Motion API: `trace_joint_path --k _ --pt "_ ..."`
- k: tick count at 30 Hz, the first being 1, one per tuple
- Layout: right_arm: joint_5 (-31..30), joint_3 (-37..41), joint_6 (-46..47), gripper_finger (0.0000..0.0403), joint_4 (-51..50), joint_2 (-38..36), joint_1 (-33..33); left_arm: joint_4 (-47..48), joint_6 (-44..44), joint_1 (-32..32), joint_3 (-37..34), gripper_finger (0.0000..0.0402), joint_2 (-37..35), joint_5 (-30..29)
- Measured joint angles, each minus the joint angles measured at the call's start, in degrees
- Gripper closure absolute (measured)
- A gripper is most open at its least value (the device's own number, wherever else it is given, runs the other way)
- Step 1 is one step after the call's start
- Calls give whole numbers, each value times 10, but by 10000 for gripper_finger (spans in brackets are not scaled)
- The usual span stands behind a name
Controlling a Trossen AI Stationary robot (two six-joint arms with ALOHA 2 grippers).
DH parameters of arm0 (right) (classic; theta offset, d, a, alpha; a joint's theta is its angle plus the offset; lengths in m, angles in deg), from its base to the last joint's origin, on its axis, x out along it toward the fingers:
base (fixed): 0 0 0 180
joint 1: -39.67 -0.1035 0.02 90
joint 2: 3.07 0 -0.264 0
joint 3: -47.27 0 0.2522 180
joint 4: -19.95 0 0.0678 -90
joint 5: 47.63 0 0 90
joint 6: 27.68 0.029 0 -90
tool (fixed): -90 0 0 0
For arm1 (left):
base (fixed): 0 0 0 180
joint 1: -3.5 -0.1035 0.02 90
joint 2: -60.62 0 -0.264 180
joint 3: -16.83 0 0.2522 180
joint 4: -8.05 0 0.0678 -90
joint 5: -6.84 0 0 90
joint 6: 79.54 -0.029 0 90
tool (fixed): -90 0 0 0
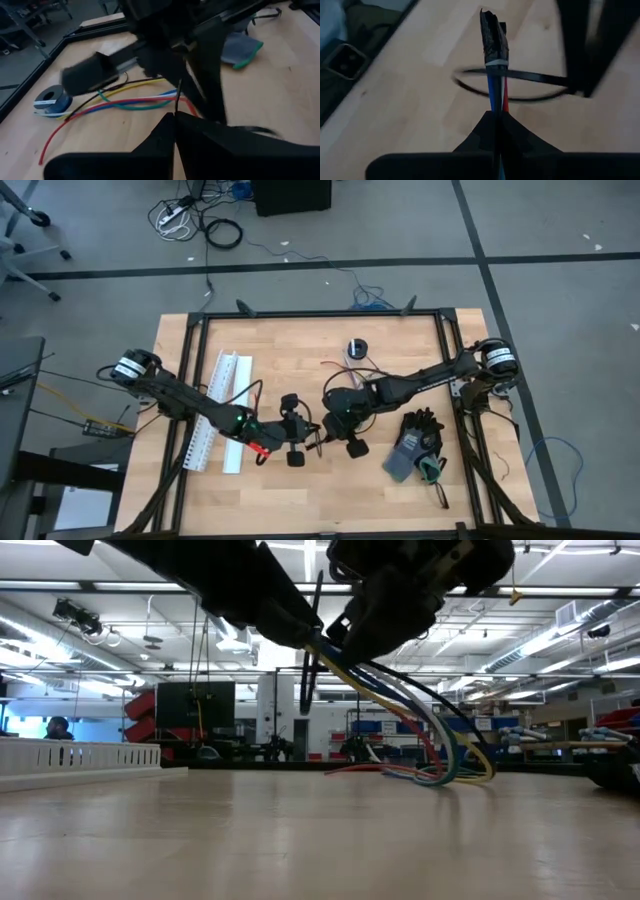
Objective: Ziptie cables
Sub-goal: Wrap the cables together using a ziptie
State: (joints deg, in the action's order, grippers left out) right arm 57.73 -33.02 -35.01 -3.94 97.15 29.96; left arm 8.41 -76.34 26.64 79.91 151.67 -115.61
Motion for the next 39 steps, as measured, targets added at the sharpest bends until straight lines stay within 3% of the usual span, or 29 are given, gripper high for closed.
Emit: trace_joint_path --k 7,21,29,35,39 --pt "13 41 14 403 69 0 -11 -61 -7 0 0 401 39 0" --pt "-6 41 42 401 29 0 -15 -82 -15 2 0 401 64 -1" --pt "-6 41 46 381 48 0 -15 -107 -24 2 0 401 78 -1" --pt "-12 41 139 370 49 0 -13 -117 -30 2 0 401 81 0" --pt "-7 41 190 334 47 0 -7 -116 -30 2 0 401 81 0"
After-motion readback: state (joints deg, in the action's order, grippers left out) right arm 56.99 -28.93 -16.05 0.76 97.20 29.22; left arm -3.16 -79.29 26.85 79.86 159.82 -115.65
